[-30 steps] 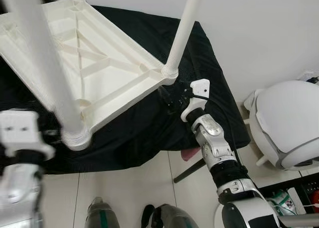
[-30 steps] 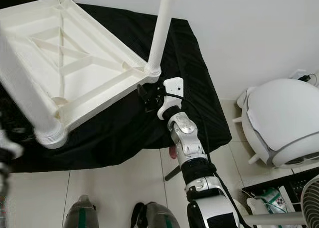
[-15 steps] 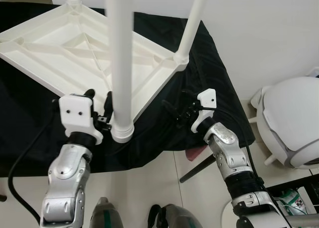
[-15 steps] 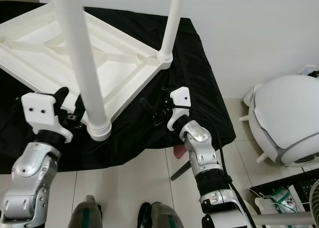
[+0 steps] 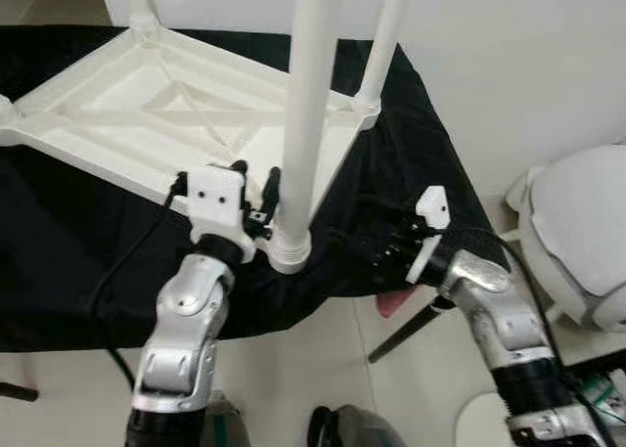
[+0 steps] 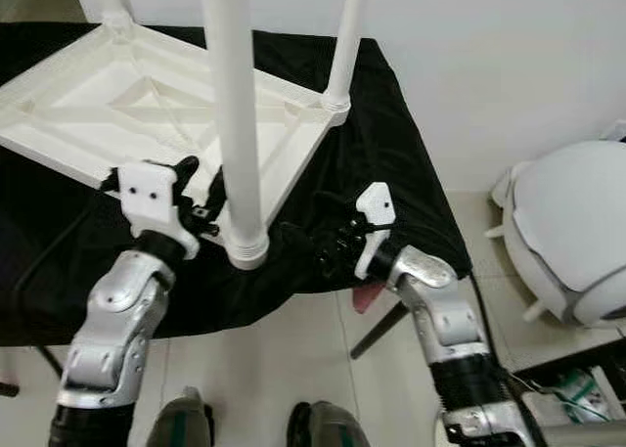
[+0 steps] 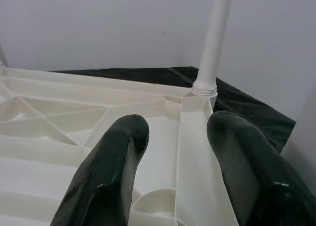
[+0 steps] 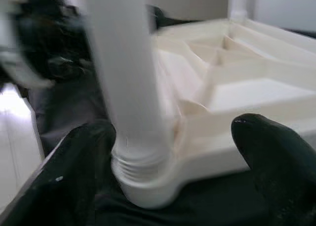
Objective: Building children table
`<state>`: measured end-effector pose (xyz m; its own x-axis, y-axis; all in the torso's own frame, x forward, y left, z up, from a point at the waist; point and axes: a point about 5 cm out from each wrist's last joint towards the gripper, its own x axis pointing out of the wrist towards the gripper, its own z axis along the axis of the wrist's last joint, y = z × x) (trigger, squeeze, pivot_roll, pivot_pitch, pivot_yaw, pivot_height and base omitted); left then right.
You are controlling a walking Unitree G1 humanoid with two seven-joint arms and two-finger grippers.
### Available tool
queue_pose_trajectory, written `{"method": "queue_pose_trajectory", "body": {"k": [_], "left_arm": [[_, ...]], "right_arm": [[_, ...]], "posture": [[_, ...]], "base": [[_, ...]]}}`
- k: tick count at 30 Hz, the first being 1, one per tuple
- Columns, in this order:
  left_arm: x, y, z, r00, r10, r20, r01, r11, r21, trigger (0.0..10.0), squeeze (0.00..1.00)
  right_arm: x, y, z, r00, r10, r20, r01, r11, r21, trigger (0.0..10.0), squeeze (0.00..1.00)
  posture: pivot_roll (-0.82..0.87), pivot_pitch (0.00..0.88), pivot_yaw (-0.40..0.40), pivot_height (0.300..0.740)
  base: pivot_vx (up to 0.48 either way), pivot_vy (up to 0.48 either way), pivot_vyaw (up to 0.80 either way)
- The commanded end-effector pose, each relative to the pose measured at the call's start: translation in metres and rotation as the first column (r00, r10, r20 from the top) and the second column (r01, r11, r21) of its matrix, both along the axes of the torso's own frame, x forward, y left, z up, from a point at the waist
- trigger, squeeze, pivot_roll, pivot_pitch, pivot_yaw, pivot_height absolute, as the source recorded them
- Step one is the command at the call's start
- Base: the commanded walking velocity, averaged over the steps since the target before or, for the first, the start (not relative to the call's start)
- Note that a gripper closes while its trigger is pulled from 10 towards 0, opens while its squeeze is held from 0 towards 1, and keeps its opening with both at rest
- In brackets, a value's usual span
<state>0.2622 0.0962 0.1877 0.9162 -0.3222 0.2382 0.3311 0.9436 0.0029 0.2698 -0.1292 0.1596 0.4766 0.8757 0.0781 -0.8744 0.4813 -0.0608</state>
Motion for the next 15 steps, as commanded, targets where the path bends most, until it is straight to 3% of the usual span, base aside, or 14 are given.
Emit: {"method": "queue_pose_trajectory", "body": {"k": [1,9,15], "left_arm": [[0.001,-0.014,0.003,0.999,-0.049,0.023,0.050,0.999,-0.019,10.0,0.00],[0.008,-0.022,-0.003,0.996,-0.093,0.013,0.093,0.995,0.021,10.0,0.00],[0.015,-0.015,-0.011,0.996,-0.085,0.002,0.084,0.990,0.116,10.0,0.00]], "right_arm": [[-0.003,0.003,0.006,0.999,0.044,0.008,-0.044,0.999,0.000,10.0,0.00],[0.003,0.016,0.015,0.996,0.070,0.047,-0.070,0.998,-0.005,10.0,0.00],[0.013,0.022,0.021,0.999,0.019,0.040,-0.020,1.000,0.015,10.0,0.00]], "posture": [[0.01,0.033,-0.027,0.740],[0.00,0.029,-0.032,0.740],[0.02,0.040,-0.065,0.740]], "base": [[0.000,0.000,0.00],[0.000,0.000,0.00],[0.000,0.000,0.00]]}}
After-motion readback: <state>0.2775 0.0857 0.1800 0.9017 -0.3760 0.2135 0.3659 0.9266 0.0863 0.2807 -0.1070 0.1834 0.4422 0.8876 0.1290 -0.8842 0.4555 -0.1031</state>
